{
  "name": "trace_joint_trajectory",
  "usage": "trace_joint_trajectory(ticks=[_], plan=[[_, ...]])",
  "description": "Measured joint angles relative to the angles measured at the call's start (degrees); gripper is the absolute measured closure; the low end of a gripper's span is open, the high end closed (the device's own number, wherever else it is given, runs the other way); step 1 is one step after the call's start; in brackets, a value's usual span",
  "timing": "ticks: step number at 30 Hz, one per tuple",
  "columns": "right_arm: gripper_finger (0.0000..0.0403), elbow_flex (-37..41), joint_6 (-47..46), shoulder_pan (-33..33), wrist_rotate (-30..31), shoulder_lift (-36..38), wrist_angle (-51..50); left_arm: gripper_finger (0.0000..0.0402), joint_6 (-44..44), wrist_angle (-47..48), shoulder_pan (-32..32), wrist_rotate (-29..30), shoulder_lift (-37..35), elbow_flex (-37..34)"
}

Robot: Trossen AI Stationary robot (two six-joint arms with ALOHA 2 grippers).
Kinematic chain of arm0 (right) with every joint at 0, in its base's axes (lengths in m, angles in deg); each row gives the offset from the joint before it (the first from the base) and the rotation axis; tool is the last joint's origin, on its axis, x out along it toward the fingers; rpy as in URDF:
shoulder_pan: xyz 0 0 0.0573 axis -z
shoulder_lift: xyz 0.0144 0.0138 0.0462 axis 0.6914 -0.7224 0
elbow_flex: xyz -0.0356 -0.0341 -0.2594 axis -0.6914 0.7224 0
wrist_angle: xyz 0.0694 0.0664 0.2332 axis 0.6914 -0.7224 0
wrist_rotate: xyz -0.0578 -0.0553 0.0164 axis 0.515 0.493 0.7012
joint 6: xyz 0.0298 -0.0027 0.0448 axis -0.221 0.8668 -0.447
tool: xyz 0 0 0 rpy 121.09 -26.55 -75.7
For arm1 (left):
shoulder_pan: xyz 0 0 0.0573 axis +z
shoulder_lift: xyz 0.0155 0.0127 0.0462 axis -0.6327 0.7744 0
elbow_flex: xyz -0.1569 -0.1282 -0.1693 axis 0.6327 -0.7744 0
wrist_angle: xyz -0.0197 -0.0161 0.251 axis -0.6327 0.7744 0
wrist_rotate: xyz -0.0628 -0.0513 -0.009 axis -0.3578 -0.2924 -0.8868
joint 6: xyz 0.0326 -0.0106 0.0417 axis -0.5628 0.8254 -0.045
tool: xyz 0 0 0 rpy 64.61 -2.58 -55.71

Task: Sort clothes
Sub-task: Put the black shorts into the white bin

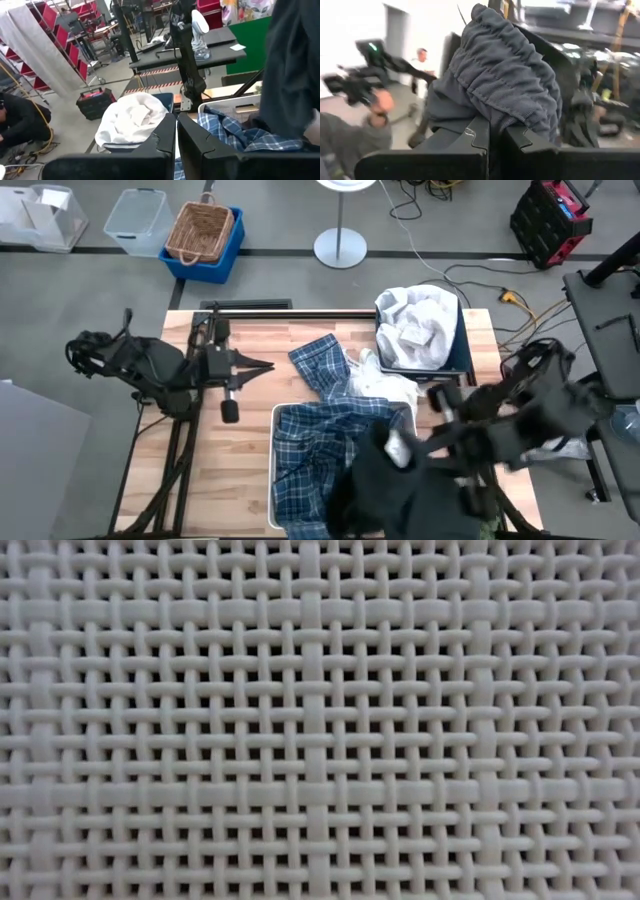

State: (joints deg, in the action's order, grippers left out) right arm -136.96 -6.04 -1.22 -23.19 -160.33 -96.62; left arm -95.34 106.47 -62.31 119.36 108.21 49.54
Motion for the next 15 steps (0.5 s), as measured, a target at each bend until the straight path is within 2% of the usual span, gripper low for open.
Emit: trace_joint_trajectory(ticks=[6,9,11,12,15], plan=[[0.0392,-0.22,-3.19,3.52,10.73,-6.28,-0.14,0.0401,-0.06,1.43,-0.64,-0.06,0.02,1.32],[0.0391,-0.08,-7.32,7.12,15.43,-7.91,-7.05,0.0402,0.44,2.20,-0.89,-0.06,0.00,0.49],[0.0391,0.55,-14.29,10.09,13.69,-8.47,-14.37,0.0401,1.77,4.33,-1.30,-0.04,0.02,0.08],[0.0391,1.37,-17.50,11.62,10.98,-8.75,-17.78,0.0401,2.69,5.27,-1.53,-0.05,0.02,-0.16],[0.0391,5.08,-24.48,15.90,-1.66,-10.66,-24.43,0.0401,5.24,7.58,-2.47,-0.04,0.02,-1.06]])
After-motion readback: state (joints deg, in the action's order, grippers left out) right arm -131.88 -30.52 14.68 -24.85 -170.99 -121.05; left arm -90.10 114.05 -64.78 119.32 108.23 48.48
